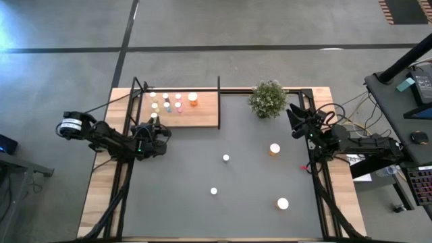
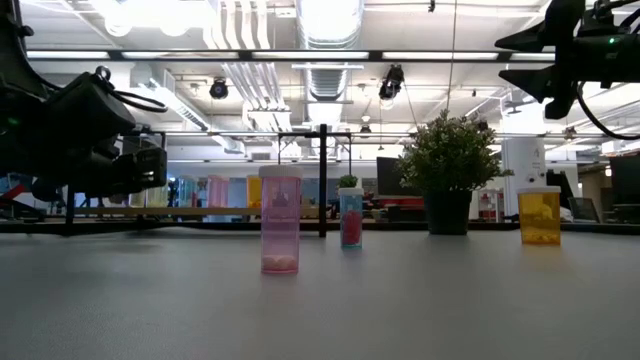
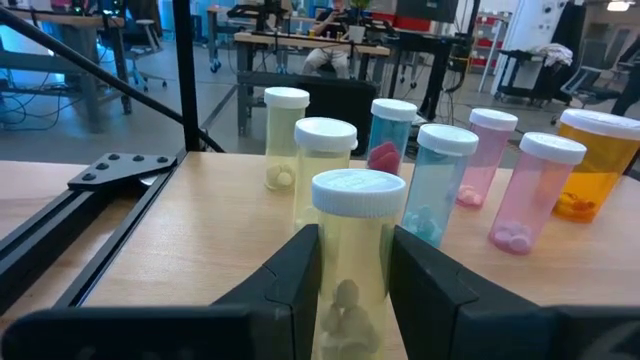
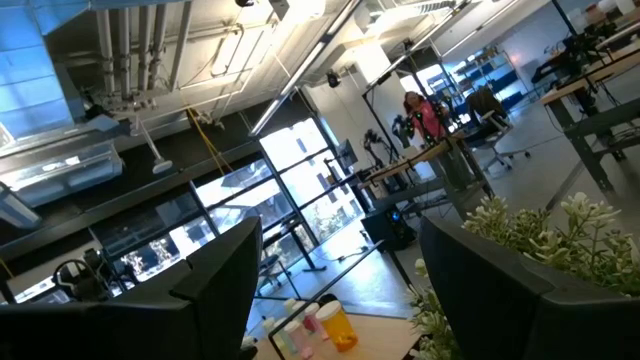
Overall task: Pick and place medicine bottles onto shelf by color
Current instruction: Put the yellow pill bottle on the shelf aligned with the other yellow pill bottles
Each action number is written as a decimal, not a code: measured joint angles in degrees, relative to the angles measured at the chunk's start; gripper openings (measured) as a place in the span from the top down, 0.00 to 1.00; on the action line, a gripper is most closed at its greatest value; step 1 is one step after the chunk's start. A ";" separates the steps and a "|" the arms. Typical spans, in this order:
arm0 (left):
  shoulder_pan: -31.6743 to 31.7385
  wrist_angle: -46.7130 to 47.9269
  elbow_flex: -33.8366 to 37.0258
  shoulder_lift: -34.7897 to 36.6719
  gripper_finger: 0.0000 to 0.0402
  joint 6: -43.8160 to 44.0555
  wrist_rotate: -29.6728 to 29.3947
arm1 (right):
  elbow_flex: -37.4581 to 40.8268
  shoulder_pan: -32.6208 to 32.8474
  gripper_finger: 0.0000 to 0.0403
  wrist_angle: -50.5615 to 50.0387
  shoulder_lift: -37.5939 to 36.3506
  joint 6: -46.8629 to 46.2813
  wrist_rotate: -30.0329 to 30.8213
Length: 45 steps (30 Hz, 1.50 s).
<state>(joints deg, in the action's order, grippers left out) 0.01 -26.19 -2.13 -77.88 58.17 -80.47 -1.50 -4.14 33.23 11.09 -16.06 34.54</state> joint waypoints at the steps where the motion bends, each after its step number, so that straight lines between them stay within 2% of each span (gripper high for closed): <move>1: 0.00 0.02 0.00 -0.22 0.78 0.00 0.00 | 0.00 -0.01 0.35 0.01 -0.01 -0.01 0.00; 19: 0.26 -0.57 0.02 -1.27 0.78 0.22 -1.11 | 0.00 -0.01 0.35 0.01 0.00 0.00 -0.01; 23: 0.37 -0.59 0.04 -1.37 0.75 2.62 -1.51 | 0.00 0.00 0.35 0.01 -0.02 0.00 -0.01; 28: 0.38 -0.28 0.22 -1.97 0.72 3.02 0.10 | 0.00 0.00 0.35 0.02 0.00 -0.02 0.00; 45: 0.37 -1.99 0.13 -1.97 0.72 3.17 0.66 | 0.00 -0.01 0.35 0.00 0.00 -0.02 -0.02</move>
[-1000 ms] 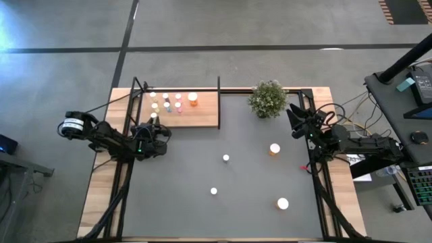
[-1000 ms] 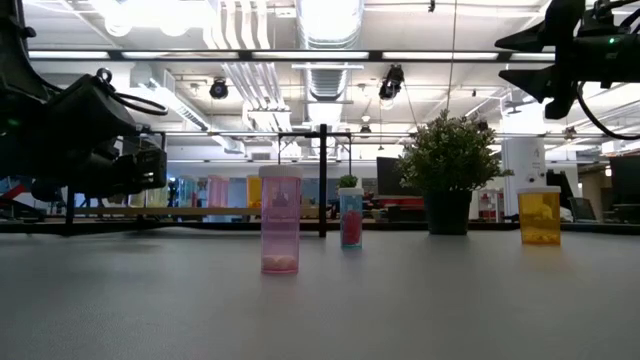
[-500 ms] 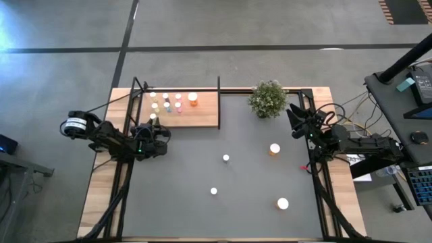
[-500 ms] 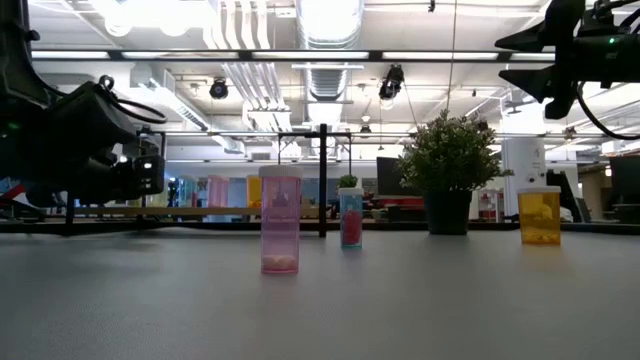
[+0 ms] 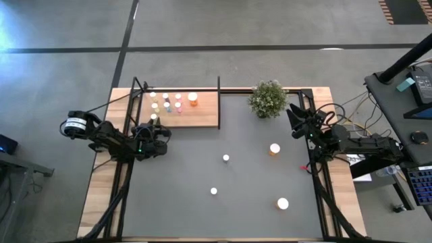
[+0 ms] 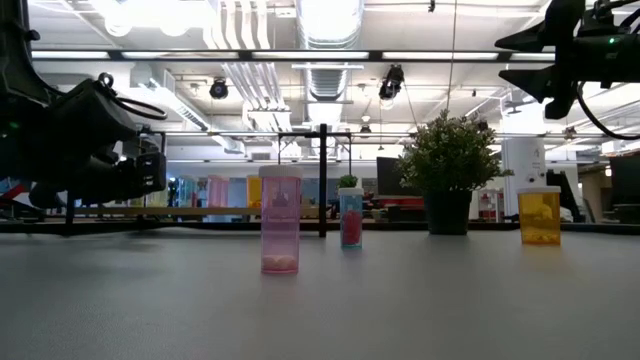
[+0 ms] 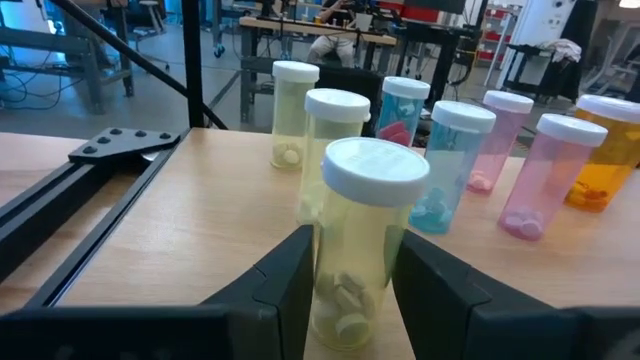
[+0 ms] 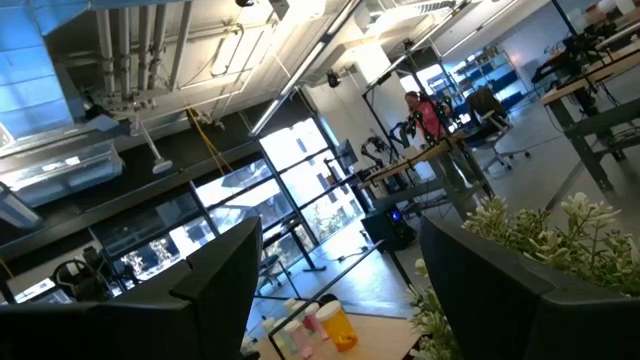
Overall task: Pick and place medicine bottles onto shelf by color
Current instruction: Put the yellow pill bottle on the shelf aligned with the other yellow pill bottles
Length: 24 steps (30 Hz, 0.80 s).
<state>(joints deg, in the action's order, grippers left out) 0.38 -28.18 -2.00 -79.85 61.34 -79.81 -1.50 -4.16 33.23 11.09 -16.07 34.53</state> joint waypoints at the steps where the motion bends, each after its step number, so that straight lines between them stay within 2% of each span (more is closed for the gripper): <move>1: 0.00 0.00 0.00 0.00 0.72 0.00 0.00 | 0.00 -0.01 0.35 0.00 -0.02 0.02 0.00; 24: 3.32 0.04 -0.79 0.00 0.72 0.00 0.02 | 0.00 0.01 0.35 0.00 -0.02 0.00 0.02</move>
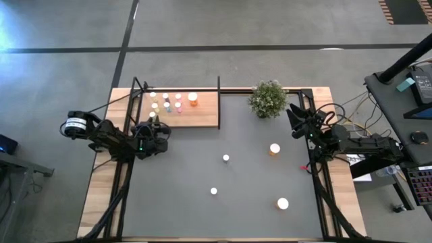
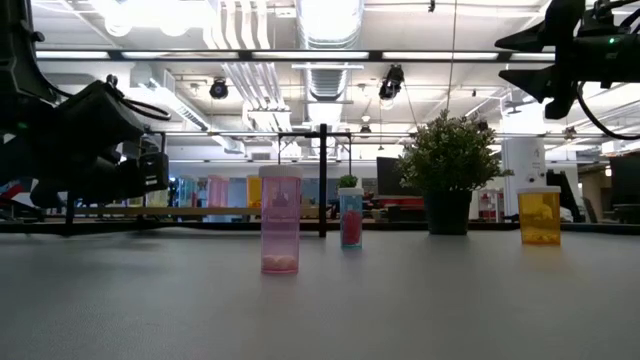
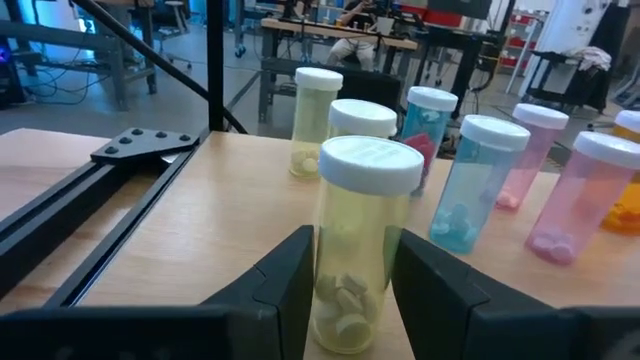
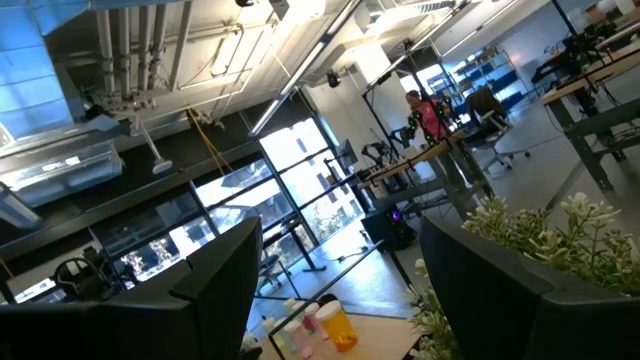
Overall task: Pick and place medicine bottles onto shelf by color
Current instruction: Put the yellow pill bottle on the shelf aligned with the other yellow pill bottles
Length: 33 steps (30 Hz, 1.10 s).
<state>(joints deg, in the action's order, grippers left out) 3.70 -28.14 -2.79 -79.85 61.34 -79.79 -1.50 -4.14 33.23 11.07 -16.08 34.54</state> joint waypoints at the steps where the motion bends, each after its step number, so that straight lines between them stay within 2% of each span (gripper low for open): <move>1: 0.00 0.00 0.00 0.00 0.72 0.54 0.00 | 0.00 0.00 0.35 0.01 0.01 0.01 -0.01; 5: 0.00 0.07 0.02 0.00 0.68 5.62 0.02 | 0.00 -0.01 0.35 0.00 0.02 0.01 -0.02; 11: -0.02 0.07 0.02 0.02 0.62 5.77 0.04 | 0.00 -0.02 0.35 0.02 0.02 0.00 -0.02; 23: -0.07 -0.46 -0.31 0.40 0.62 5.36 0.09 | 0.00 -0.01 0.35 0.01 0.01 0.02 -0.01; 33: -0.07 -1.03 -0.31 4.10 0.62 -10.38 0.02 | 0.00 0.00 0.35 0.01 0.02 0.01 0.00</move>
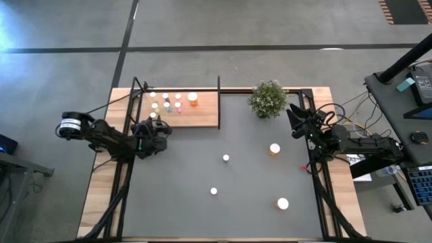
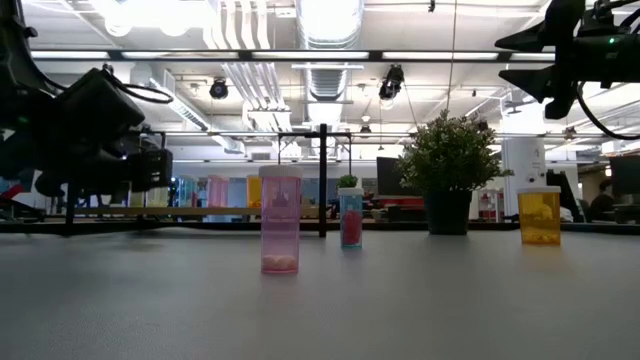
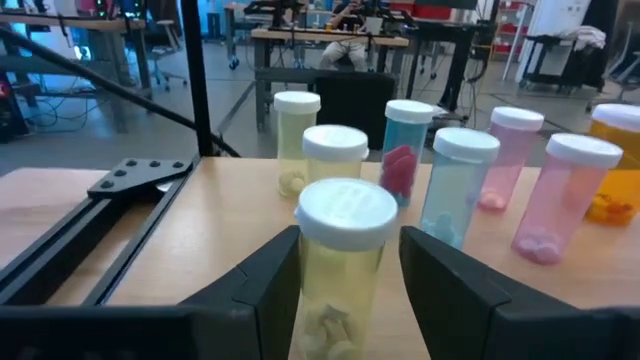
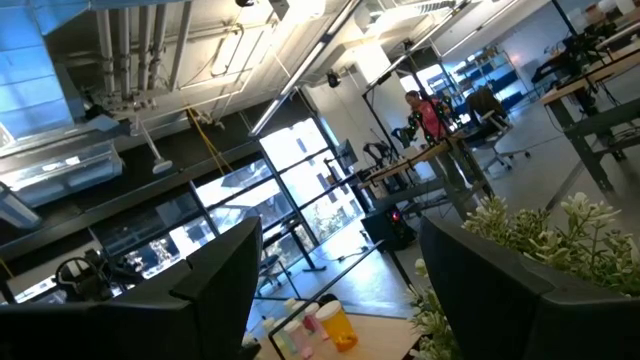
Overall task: Pick and place medicine bottles onto shelf by color
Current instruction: Put the yellow pill bottle on the shelf aligned with the other yellow pill bottles
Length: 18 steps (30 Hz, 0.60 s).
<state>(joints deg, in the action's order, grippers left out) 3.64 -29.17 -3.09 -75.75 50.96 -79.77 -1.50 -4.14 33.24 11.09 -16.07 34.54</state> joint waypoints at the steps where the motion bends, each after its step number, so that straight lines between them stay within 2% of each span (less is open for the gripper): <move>1: 0.00 0.00 0.00 0.43 0.62 -0.44 0.00 | 0.00 -0.02 0.35 0.00 -0.01 0.00 -0.01; 18: 0.00 0.07 -0.38 4.20 0.62 -5.13 -1.80 | 0.00 -0.02 0.35 0.01 0.00 0.00 -0.02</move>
<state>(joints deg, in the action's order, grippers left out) 3.64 -29.10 -3.47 -71.55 45.83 -81.58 -1.50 -4.16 33.26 11.09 -16.07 34.53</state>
